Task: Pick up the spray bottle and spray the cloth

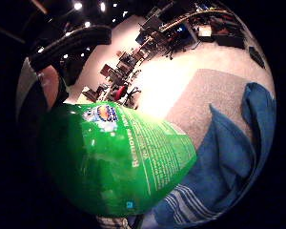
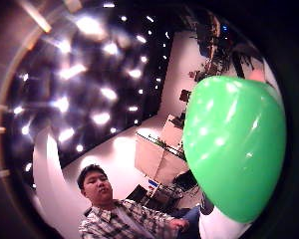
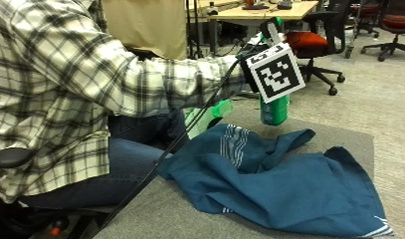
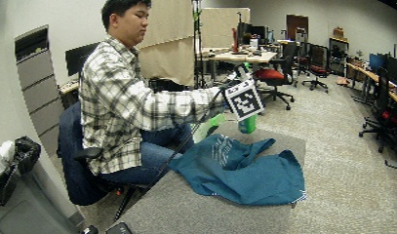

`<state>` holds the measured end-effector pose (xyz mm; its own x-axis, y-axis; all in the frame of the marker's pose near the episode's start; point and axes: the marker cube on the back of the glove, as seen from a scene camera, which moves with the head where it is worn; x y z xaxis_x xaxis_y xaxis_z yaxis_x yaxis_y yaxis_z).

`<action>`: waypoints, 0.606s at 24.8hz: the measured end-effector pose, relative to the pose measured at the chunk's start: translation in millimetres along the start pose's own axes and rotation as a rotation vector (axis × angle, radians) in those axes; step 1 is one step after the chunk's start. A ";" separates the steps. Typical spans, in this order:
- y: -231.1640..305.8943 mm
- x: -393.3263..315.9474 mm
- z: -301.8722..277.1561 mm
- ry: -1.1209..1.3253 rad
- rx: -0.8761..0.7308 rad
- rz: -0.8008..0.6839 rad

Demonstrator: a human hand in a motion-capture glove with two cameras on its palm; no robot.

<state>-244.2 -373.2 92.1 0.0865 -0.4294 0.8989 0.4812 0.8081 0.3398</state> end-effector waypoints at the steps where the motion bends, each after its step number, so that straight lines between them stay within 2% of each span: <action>1: -2.9 5.5 0.2 -0.003 0.005 0.007; 15: -32.7 56.9 17.4 -0.024 -0.026 0.066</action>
<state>-270.2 -417.0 137.0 0.0983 -0.3652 0.9257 0.4979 0.8235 0.2720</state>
